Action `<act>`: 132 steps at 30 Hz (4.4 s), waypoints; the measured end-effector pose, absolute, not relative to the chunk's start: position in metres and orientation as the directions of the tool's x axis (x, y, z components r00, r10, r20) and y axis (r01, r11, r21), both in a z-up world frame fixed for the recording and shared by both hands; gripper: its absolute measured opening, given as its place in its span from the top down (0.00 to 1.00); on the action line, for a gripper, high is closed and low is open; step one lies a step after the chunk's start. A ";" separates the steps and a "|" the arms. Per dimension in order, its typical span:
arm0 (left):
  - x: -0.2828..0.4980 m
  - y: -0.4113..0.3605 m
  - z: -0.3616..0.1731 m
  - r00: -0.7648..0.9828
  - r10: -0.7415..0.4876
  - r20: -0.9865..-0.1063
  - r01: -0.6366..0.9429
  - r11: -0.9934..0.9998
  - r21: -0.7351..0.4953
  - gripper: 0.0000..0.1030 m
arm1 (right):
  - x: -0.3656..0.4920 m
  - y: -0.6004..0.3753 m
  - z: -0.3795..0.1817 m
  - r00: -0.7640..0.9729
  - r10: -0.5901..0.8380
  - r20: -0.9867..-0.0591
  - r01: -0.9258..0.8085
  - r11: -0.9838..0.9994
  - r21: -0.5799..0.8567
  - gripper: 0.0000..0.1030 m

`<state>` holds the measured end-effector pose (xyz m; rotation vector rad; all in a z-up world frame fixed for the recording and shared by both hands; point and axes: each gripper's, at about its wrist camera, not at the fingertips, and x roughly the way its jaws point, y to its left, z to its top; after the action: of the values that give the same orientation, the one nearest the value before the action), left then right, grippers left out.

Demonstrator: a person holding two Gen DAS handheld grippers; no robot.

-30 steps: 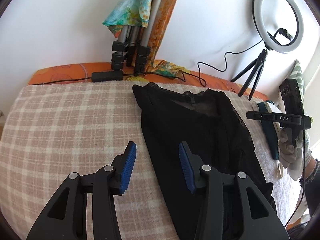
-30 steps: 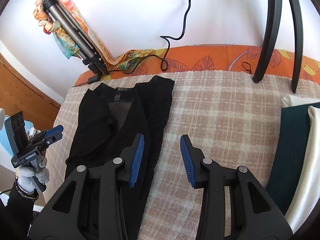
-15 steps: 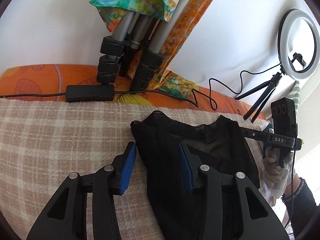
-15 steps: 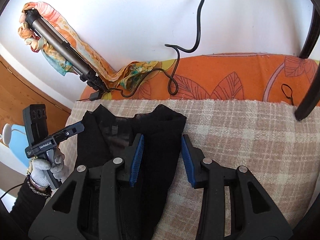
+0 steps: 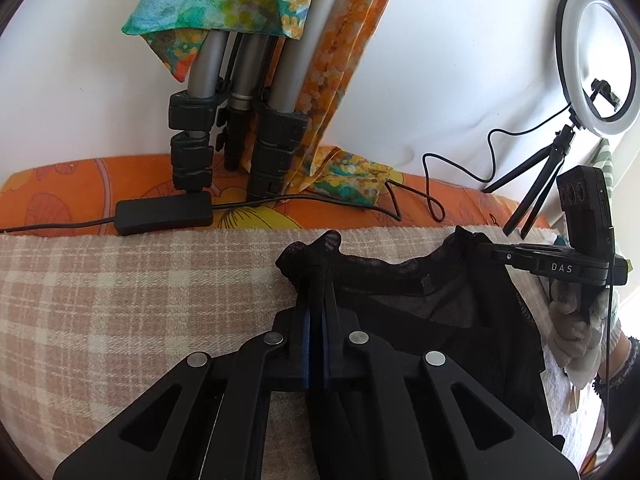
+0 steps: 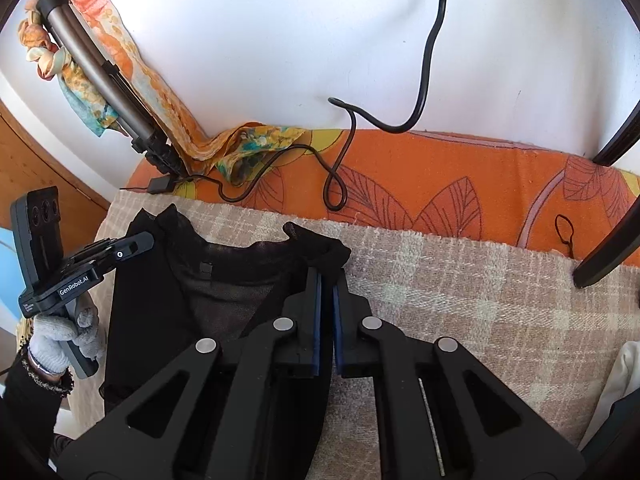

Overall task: Fold small clothes
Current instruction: 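Move both tools to the collar end and grasp the collar, then lift the collar end with both tools and fold it over toward the hem, then open both tools and release the folded black shirt, then grasp the folded end of the black shirt with both tools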

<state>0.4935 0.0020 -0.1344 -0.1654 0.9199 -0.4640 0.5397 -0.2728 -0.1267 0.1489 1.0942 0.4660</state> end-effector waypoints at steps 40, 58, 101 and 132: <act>0.184 -0.005 -0.064 0.577 -0.508 -0.640 0.467 0.847 -0.252 0.98 | 0.206 -0.291 -0.043 0.435 0.534 -0.725 -0.324 0.844 0.427 0.94; 0.114 0.030 -0.089 0.505 -0.436 -0.745 0.468 0.863 -0.188 0.92 | 0.137 -0.348 -0.076 0.452 0.452 -0.769 -0.208 0.892 0.401 0.92; 0.133 0.029 -0.110 0.378 -0.601 -0.704 0.211 0.797 -0.566 0.97 | 0.158 -0.336 -0.119 0.321 0.726 -0.608 -0.004 0.643 0.765 0.94; 0.225 0.043 -0.095 0.492 -0.519 -0.699 0.132 0.838 -0.530 0.74 | 0.242 -0.360 -0.094 0.434 0.657 -0.616 -0.061 0.704 0.708 0.65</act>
<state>0.2248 0.0434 -0.0949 -0.4401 0.9841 -0.4112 0.2421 -0.3595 -0.0941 0.6684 1.0356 0.4908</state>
